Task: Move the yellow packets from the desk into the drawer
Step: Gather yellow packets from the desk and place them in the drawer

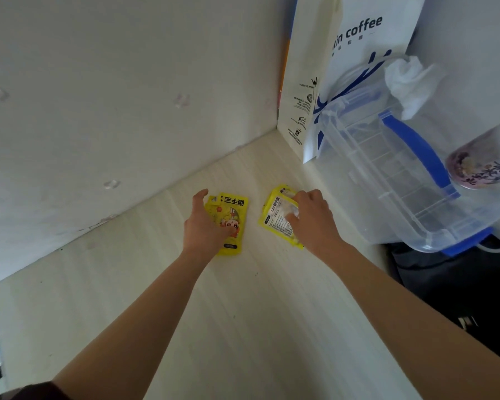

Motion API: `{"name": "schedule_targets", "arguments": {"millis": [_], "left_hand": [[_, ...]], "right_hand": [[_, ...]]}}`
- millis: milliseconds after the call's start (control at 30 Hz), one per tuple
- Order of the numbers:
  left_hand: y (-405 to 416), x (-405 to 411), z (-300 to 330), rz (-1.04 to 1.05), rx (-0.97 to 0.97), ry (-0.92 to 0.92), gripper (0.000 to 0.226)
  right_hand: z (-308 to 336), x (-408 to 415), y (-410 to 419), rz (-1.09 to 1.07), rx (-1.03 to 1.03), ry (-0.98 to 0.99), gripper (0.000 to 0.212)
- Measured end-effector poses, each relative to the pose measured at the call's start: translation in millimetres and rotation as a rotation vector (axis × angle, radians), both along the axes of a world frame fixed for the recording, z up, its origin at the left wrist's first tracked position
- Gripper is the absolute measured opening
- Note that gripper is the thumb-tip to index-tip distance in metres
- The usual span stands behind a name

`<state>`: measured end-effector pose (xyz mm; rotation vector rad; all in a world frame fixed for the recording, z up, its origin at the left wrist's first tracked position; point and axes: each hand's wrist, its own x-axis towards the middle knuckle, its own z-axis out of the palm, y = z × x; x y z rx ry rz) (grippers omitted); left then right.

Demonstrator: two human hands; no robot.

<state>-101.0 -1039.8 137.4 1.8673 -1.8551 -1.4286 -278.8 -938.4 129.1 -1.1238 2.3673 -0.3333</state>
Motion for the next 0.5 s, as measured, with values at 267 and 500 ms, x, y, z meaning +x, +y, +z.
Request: {"name": "schedule_targets", "arguments": {"millis": [267,500], "left_hand": [[43.0,40.7,6.4,0.205,0.115,0.181,0.089],[106.7,87.1,18.3,0.36,0.221,0.268,0.073]], "right_hand": [[16.9,20.9,47.3,-0.273,-0.158,-0.31,0.018],[28.3,57.3,120.7,-0.444,-0.181,-0.459,0.017]]}}
